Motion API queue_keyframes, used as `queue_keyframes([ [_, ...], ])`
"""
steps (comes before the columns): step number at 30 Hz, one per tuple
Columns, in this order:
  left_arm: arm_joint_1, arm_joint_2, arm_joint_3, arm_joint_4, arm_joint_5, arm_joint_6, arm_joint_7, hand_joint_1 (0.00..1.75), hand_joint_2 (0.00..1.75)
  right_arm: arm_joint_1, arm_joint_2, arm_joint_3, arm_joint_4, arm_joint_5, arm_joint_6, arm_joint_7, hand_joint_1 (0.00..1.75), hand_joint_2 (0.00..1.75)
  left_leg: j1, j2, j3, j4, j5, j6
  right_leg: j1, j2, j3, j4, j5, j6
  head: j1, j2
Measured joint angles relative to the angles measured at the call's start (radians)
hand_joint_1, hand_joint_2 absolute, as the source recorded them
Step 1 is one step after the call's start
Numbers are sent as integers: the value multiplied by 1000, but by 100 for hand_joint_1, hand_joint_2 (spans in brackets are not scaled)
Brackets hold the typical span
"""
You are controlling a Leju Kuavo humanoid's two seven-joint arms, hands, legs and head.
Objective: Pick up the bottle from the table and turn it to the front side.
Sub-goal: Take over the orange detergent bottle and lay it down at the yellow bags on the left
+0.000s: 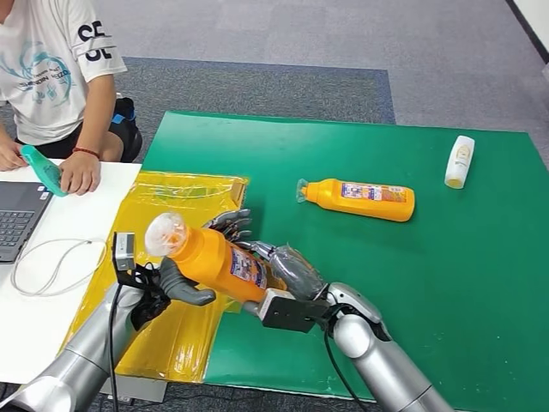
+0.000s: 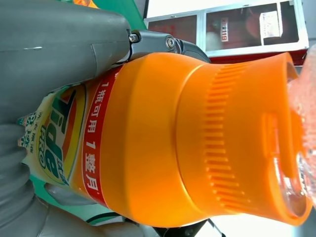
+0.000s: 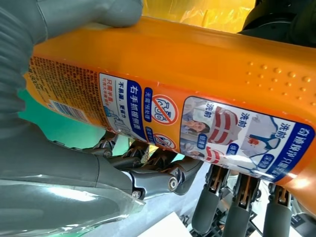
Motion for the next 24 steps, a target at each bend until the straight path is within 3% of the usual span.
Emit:
queue_keyframes([
  [1, 1, 0, 0, -1, -2, 0, 0, 170, 175, 0, 0, 0, 1, 0, 0, 0, 175, 175, 0, 0, 0, 0, 0, 0, 0, 0, 0, 0, 0, 0, 0, 0],
  [2, 1, 0, 1, -1, -3, 2, 0, 175, 175, 0, 0, 0, 1, 0, 0, 0, 175, 175, 0, 0, 0, 0, 0, 0, 0, 0, 0, 0, 0, 0, 0, 0],
  [16, 51, -1, 18, -52, -36, 86, 0, 175, 175, 20, 1, -14, 7, 1, 0, 0, 175, 175, 0, 0, 0, 0, 0, 0, 0, 0, 0, 0, 0, 0, 0, 0],
  [18, 60, -1, 20, -65, -40, 93, 0, 175, 175, 23, 2, -19, 7, 1, 1, 0, 164, 175, 0, 0, 0, 0, 0, 0, 0, 0, 0, 0, 0, 0, 0, 0],
  [22, 72, -3, 21, -80, -51, 105, 0, 175, 175, 28, 5, -29, 7, -2, 7, 0, 3, 175, 0, 0, 0, 0, 0, 0, 0, 0, 0, 0, 0, 0, 0, 0],
  [24, 77, -4, 21, -87, -62, 112, 0, 175, 175, 31, 7, -37, 7, -10, 14, 0, 0, 175, 0, 0, 0, 0, 0, 0, 0, 0, 0, 0, 0, 0, 0, 0],
])
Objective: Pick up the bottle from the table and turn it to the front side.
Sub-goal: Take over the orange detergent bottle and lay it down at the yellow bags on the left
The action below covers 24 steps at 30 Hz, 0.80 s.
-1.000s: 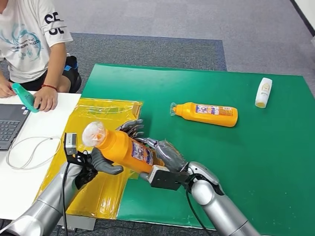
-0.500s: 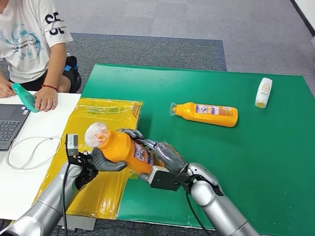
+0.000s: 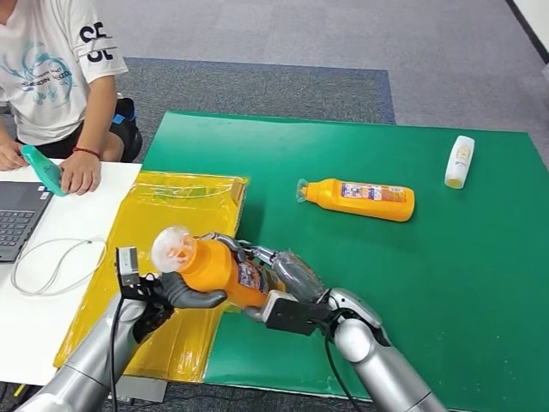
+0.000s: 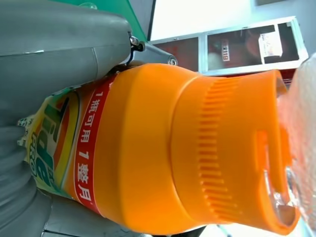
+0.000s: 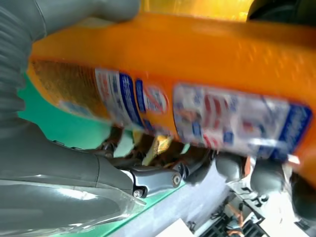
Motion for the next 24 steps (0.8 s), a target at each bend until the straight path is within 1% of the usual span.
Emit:
queue_keyframes([
  [10, 27, 4, -6, -76, -68, 45, 0, 175, 175, 4, 2, -65, 7, -110, 61, -18, 0, 175, 0, 0, 0, 0, 0, 0, 0, 0, 0, 0, 0, 0, 0, 0],
  [17, 44, 34, -42, -179, -105, 75, 0, 175, 175, -11, 2, -144, 14, -173, 88, -31, 0, 175, 0, 0, 0, 0, 0, 0, 0, 0, 0, 0, 0, 0, 0, 0],
  [21, 45, 48, -61, -215, -115, 89, 0, 175, 175, -15, 2, -168, 16, -194, 99, -38, 0, 175, 0, 0, 0, 0, 0, 0, 0, 0, 0, 0, 0, 0, 0, 0],
  [23, 42, 63, -81, -234, -135, 122, 0, 175, 175, -17, 1, -187, 16, -256, 132, -52, 0, 175, 0, 0, 0, 0, 0, 0, 0, 0, -1, 0, 0, 0, 0, 0],
  [24, 36, 77, -100, -243, -149, 149, 0, 175, 175, -19, 0, -204, 16, -311, 163, -64, 0, 175, 0, 0, 0, 0, 0, 0, 0, 0, -1, 0, 0, 0, 0, 0],
])
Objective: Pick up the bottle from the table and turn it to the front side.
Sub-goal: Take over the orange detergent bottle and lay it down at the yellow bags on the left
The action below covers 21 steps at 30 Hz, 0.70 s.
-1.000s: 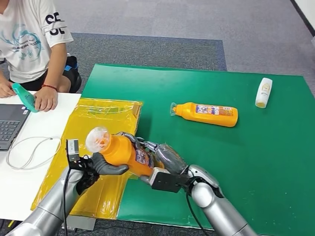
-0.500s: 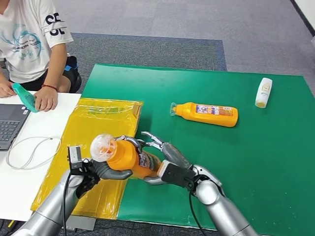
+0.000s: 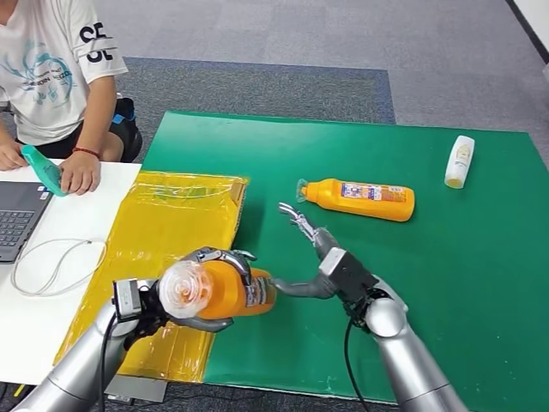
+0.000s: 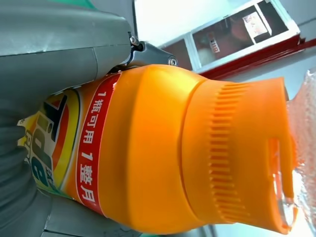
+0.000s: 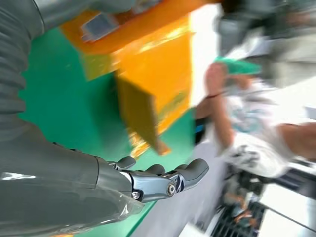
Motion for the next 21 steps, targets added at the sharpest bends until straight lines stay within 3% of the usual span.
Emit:
queue_keyframes([
  [5, -53, 93, -115, -17, -63, 112, 0, 175, 175, -21, -21, -132, -16, -244, 169, -33, 0, 175, 0, 0, 0, 0, 0, 0, 0, 0, 0, 0, 0, 0, 0, 0],
  [11, -131, 183, -202, 5, -133, 133, 21, 175, 175, -29, -39, -222, -18, -272, 222, -42, 0, 175, 0, 0, 0, 0, 0, 0, 0, 0, 0, 0, 0, 0, 0, 0],
  [15, -209, 243, -236, 48, -99, 78, 66, 175, 175, -34, -43, -232, -3, -256, 217, -56, 0, 175, 1, 0, 0, 0, 1, -1, 0, 1, 0, 0, 1, -1, 0, 0],
  [21, -371, 356, -301, 105, 67, -97, 145, 175, 175, -64, -43, -226, 47, -232, 198, -68, 0, 175, 1, 0, 0, 0, 2, -2, 1, 1, -1, 1, 1, -2, 0, 0],
])
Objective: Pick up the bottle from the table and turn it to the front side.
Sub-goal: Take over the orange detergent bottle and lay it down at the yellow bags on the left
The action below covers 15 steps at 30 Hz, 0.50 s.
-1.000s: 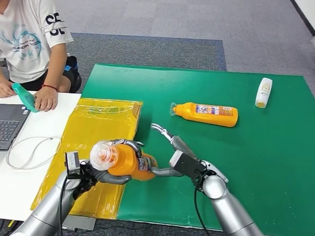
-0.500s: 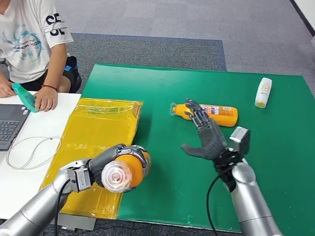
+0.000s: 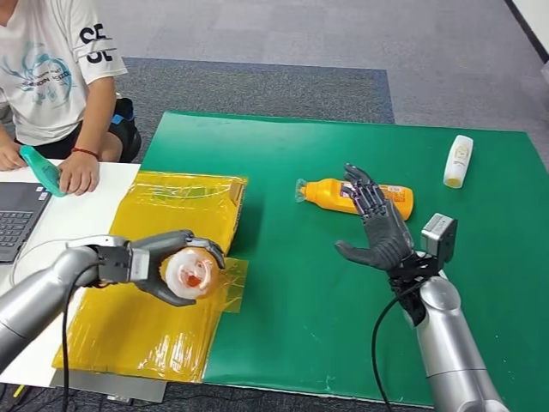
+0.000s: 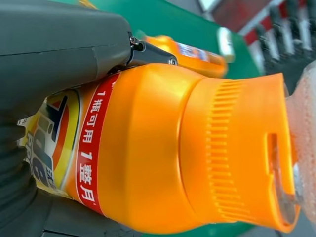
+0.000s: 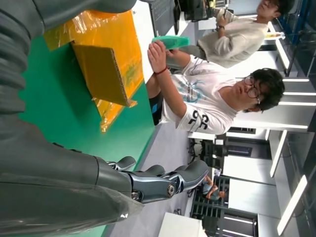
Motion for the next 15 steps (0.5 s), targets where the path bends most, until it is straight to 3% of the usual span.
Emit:
queue_keyframes([
  [7, -185, 109, -90, 29, 155, -80, 146, 175, 175, -26, 2, 30, 54, 16, -24, -16, 0, 175, 0, 0, 0, 0, 0, 0, 0, 0, 0, 0, 0, 0, 0, 0],
  [15, -308, 119, -239, 132, 194, -94, 250, 175, 175, -58, 23, 70, 108, 33, -21, -23, 0, 175, 0, 0, 0, 0, 0, 0, 0, 0, 0, 0, 0, 0, 0, 0],
])
